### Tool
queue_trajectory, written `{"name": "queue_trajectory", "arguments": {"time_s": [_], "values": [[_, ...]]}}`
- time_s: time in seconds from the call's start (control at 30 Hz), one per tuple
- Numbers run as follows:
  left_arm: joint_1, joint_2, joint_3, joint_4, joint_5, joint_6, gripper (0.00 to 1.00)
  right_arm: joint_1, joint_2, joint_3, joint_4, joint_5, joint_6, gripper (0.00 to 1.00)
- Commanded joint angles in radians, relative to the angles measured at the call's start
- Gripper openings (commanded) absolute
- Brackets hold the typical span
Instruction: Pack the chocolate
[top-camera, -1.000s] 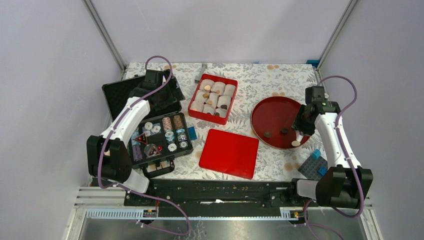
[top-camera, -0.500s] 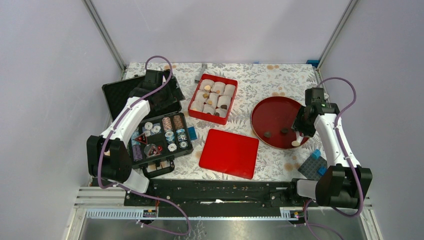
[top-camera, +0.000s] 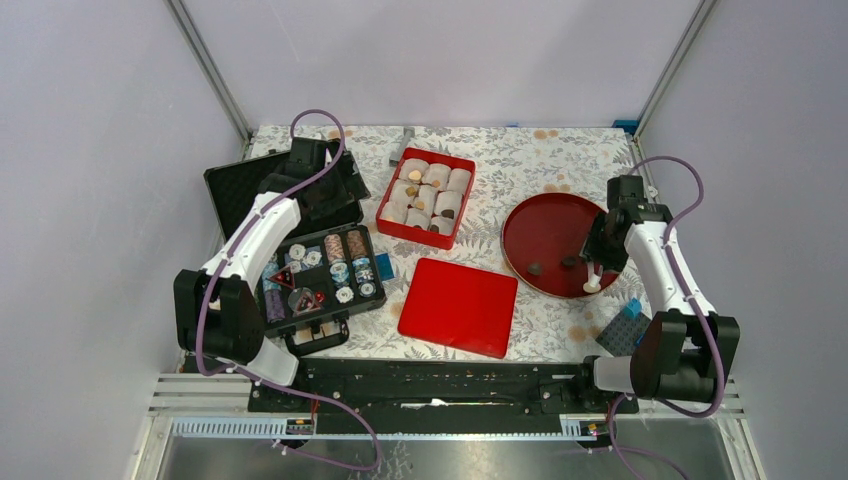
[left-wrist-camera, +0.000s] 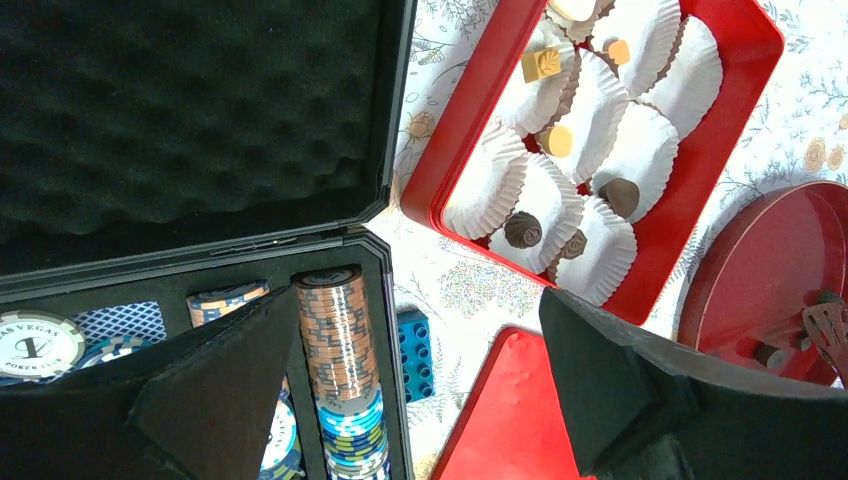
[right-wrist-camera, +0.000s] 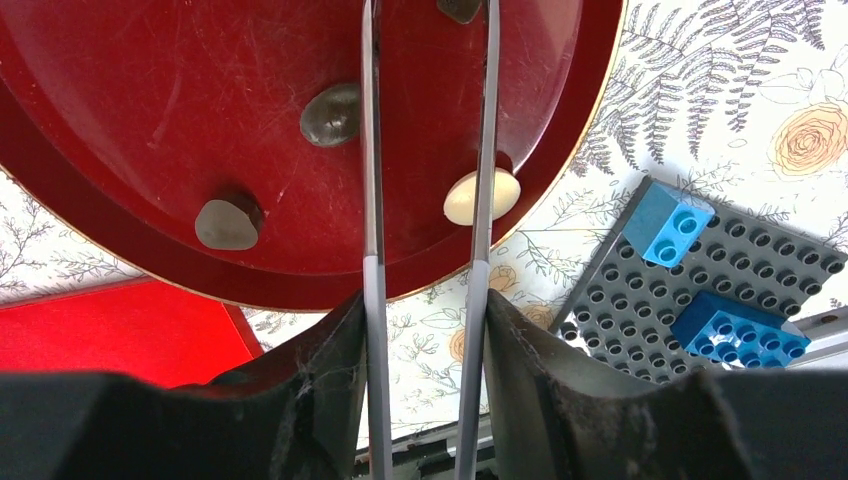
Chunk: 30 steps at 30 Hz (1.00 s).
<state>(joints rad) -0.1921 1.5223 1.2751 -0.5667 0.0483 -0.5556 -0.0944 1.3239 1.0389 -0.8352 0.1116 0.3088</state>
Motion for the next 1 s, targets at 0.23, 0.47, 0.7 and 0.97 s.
{"name": "queue_trajectory", "arguments": {"time_s": [0.23, 0.47, 0.7, 0.97], "values": [[0.002, -0.004, 0.038, 0.041, -0.014, -0.009, 0.99, -0.005, 0.034, 0.066, 0.009, -0.035, -0.035, 0.36], [0.002, 0.007, 0.049, 0.043, -0.012, -0.007, 0.99, -0.005, 0.040, 0.122, -0.015, -0.069, -0.035, 0.23], [0.003, 0.012, 0.065, 0.048, -0.014, -0.002, 0.99, -0.004, 0.083, 0.288, -0.068, -0.109, -0.039, 0.21], [0.002, 0.015, 0.070, 0.048, -0.024, -0.007, 0.99, 0.121, 0.199, 0.595, -0.156, -0.138, -0.044, 0.19]]}}
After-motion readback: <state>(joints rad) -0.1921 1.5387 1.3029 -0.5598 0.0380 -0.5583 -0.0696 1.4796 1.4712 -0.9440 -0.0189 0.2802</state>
